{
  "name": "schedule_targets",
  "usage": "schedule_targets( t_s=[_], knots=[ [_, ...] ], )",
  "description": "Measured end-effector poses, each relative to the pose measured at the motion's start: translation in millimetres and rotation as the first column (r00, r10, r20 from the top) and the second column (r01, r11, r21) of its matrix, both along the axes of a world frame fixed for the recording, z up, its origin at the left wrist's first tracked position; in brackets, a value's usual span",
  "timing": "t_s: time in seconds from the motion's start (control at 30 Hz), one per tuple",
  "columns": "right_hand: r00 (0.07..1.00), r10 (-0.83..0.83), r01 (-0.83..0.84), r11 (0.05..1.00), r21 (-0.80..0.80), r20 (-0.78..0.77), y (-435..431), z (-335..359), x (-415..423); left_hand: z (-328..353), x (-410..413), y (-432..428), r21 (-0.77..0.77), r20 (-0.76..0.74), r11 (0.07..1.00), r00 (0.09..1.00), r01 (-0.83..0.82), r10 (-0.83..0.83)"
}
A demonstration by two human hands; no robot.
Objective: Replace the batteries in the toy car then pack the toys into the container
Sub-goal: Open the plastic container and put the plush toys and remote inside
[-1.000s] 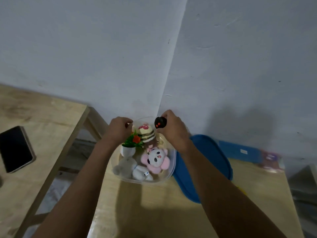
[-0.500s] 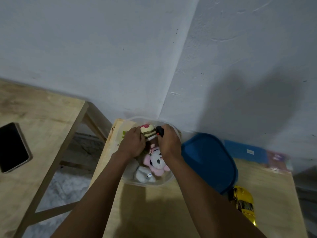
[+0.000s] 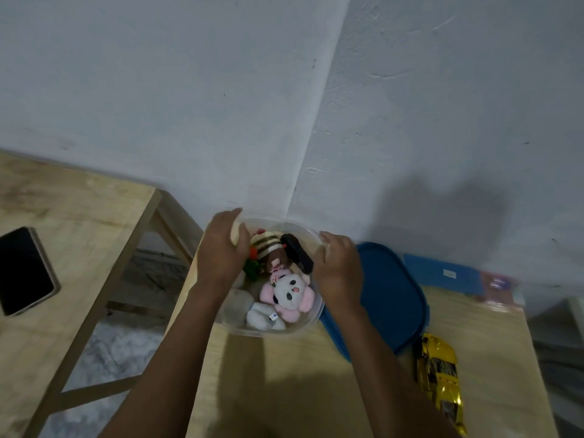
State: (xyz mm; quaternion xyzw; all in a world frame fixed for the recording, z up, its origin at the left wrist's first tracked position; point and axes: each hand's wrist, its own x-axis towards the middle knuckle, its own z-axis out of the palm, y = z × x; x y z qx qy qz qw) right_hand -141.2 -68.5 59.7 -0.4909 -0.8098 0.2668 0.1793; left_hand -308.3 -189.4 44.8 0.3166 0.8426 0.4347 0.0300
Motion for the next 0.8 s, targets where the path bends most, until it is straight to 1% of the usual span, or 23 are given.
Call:
schedule_targets(
  t_s=[0.03,0.07,0.1,0.13,0.2,0.23,0.27,0.37,0.43,0.5,0.57,0.63,0.73,0.8],
  knots=[
    [0.998,-0.068,0.068,0.998,0.000,-0.018,-1,-2,16,-2,-1,-5,0.001,-0.010,0.998,0.998,-0.062,0.062],
    [0.992,-0.127,0.127,0.992,-0.018,0.013,-2,-5,31,-4,-2,-10,-0.022,0.013,0.992,0.992,-0.126,0.127],
    [0.981,-0.167,0.172,0.984,-0.047,0.096,-3,-9,45,-7,-2,-16,-0.060,0.067,0.982,0.981,-0.178,0.182],
    [0.960,-0.184,0.206,0.975,-0.086,0.212,-4,-15,59,-9,0,-21,-0.106,0.139,0.972,0.965,-0.208,0.221],
    [0.891,-0.173,0.267,0.947,-0.177,0.420,-9,-22,84,-13,5,-29,-0.198,0.275,0.959,0.928,-0.203,0.253],
    [0.864,-0.174,0.306,0.927,-0.218,0.473,-12,-24,94,-15,8,-32,-0.227,0.315,0.956,0.914,-0.188,0.255],
    [0.851,-0.182,0.344,0.903,-0.259,0.493,-15,-26,102,-18,9,-35,-0.242,0.337,0.954,0.907,-0.176,0.252],
    [0.843,-0.235,0.436,0.824,-0.361,0.483,-22,-28,123,-29,10,-40,-0.228,0.323,0.960,0.917,-0.163,0.232],
    [0.820,-0.269,0.493,0.781,-0.384,0.505,-23,-30,135,-35,9,-42,-0.209,0.290,0.966,0.934,-0.153,0.210],
    [0.796,-0.278,0.525,0.758,-0.387,0.537,-24,-33,145,-36,8,-42,-0.185,0.284,0.970,0.937,-0.156,0.205],
    [0.798,-0.269,0.527,0.746,-0.407,0.539,-28,-36,153,-35,12,-42,-0.161,0.290,0.975,0.936,-0.156,0.198],
    [0.803,-0.278,0.530,0.738,-0.417,0.528,-31,-41,154,-36,9,-42,-0.155,0.322,0.975,0.924,-0.162,0.205],
    [0.817,-0.337,0.536,0.744,-0.399,0.468,-33,-43,156,-36,6,-44,-0.136,0.442,0.977,0.873,-0.163,0.207],
    [0.822,-0.384,0.556,0.702,-0.444,0.421,-32,-43,157,-34,5,-45,-0.117,0.517,0.976,0.827,-0.185,0.219]
  ],
)
